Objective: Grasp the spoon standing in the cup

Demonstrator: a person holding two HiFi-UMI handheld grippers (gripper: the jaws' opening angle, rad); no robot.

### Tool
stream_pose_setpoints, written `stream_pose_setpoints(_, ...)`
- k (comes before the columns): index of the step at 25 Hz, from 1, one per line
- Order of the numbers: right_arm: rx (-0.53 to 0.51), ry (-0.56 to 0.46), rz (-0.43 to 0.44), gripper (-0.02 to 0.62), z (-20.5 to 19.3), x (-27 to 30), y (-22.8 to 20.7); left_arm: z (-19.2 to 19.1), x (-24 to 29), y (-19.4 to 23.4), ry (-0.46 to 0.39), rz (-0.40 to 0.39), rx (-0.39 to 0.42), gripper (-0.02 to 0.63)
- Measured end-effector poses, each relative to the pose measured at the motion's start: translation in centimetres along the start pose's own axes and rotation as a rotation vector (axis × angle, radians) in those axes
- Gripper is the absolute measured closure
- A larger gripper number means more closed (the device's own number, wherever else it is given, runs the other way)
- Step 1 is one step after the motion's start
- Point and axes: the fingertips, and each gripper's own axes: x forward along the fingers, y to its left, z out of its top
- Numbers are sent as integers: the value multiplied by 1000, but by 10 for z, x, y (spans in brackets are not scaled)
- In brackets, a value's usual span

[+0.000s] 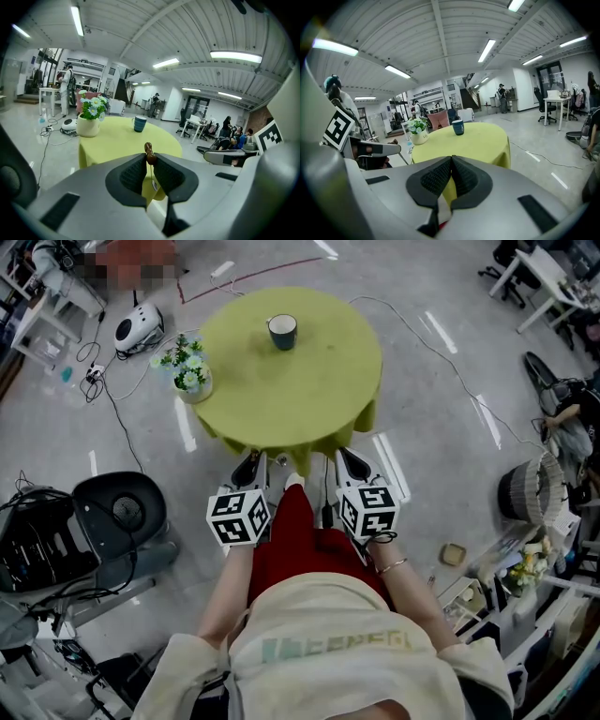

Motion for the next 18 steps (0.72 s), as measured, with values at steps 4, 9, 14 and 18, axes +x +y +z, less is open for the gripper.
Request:
stream_pose_setpoints(4,-3,11,10,560,-2,2,4,2,-1,-1,-1,-3,-1,548)
stream_pose_setpoints(9,-8,11,22,560,1,4,5,9,-2,-2,-9,-4,-2,548)
stream_pose_setpoints(14,-27,12,34,560,5,9,7,17,0,0,-20,-3,-8,548)
stream_pose_setpoints(18,-28,11,36,560,7,14,5,23,4,2,-26,-2,-11,548)
